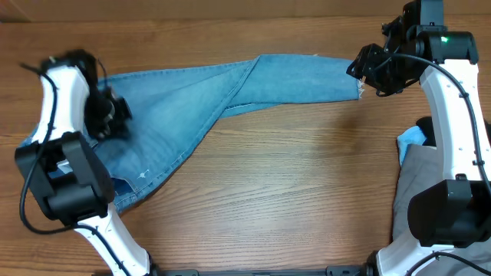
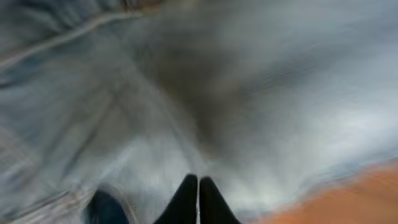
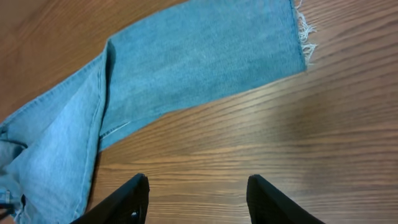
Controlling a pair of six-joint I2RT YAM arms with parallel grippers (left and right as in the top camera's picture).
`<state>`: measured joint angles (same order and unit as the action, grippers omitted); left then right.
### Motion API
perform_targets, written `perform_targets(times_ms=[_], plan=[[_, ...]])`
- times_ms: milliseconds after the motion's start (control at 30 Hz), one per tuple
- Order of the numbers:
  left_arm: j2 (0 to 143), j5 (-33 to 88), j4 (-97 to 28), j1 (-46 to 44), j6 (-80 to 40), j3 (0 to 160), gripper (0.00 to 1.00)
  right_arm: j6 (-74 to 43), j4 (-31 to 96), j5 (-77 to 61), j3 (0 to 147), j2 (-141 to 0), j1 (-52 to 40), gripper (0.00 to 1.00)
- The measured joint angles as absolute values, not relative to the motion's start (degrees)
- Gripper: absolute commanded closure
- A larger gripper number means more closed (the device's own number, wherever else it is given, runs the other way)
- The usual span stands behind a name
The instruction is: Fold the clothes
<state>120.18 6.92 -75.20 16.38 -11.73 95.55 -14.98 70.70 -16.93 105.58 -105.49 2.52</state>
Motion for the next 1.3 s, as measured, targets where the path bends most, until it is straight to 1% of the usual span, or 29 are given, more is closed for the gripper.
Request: perform_targets(times_ms=[33, 67, 133, 233, 367, 400, 433, 500, 533, 633, 733, 767, 867, 900, 1000, 1100, 1300], plan=[[120.3, 6.9, -74.4, 16.5, -12.2, 94.2, 0.96, -15.0, 70.7, -16.9, 105.6, -105.5, 2.5, 0.45], [120.5, 6.3, -70.4, 17.0, -12.9, 88.7, 0.96, -15.0, 70.8, -16.9, 105.6, -105.5, 2.5, 0.45], [120.5, 5.2, -64.4, 17.9, -13.9, 83.4, 0.96, -15.0, 70.9, -16.9, 105.6, -105.5, 2.5, 0.45], [117.7, 4.8, -57.6, 19.7, -15.5, 79.0, 0.96, -15.0, 70.8, -16.9, 105.6, -105.5, 2.5, 0.45], [116.2, -1.4, -45.8, 22.5, -18.1, 77.4, 0.96, -15.6, 70.8, -16.9, 105.6, -105.5, 2.5, 0.44], [116.4, -3.5, -42.0, 24.2, -18.6, 77.8, 0.96, -15.8, 70.6, -16.9, 105.6, -105.5, 2.5, 0.45], [116.8, -4.9, -40.4, 25.5, -18.8, 78.2, 0.96, -15.9, 70.3, -16.9, 105.6, -105.5, 2.5, 0.44], [118.8, -6.7, -38.8, 31.3, -18.8, 81.6, 0.94, -16.3, 69.9, -16.9, 105.6, -105.5, 2.5, 0.42], [119.5, -6.4, -39.6, 33.4, -18.0, 83.3, 0.92, -16.3, 69.4, -16.4, 105.6, -105.5, 2.5, 0.41], [121.1, -1.8, -47.0, 38.5, -14.9, 92.9, 0.89, -16.5, 67.7, -14.6, 105.6, -105.6, 2.5, 0.39], [121.1, 2.8, -54.7, 39.3, -12.6, 103.6, 0.85, -16.3, 62.8, -12.6, 104.7, -106.3, 2.5, 0.38], [121.1, 5.0, -59.3, 38.8, -11.7, 108.7, 0.84, -16.0, 60.5, -12.1, 103.5, -107.1, 2.5, 0.38], [120.6, 8.8, -67.9, 36.9, -10.1, 116.6, 0.83, -13.9, 56.2, -11.4, 99.0, -110.6, 2.5, 0.36], [120.7, 10.0, -72.9, 35.8, -9.7, 120.1, 0.82, -13.0, 55.2, -11.4, 97.4, -112.9, 2.5, 0.36], [120.5, 12.3, -81.3, 32.7, -7.5, 126.8, 0.82, -10.1, 53.3, -13.5, 94.5, -118.7, 2.5, 0.37], [120.4, 13.4, -86.1, 29.3, -5.8, 130.4, 0.81, -8.0, 51.6, -17.3, 93.7, -124.0, 2.5, 0.37], [120.4, 13.6, -91.9, 19.2, -2.9, 131.7, 0.81, -6.5, 48.3, -22.5, 93.8, -127.0, 1.1, 0.37]])
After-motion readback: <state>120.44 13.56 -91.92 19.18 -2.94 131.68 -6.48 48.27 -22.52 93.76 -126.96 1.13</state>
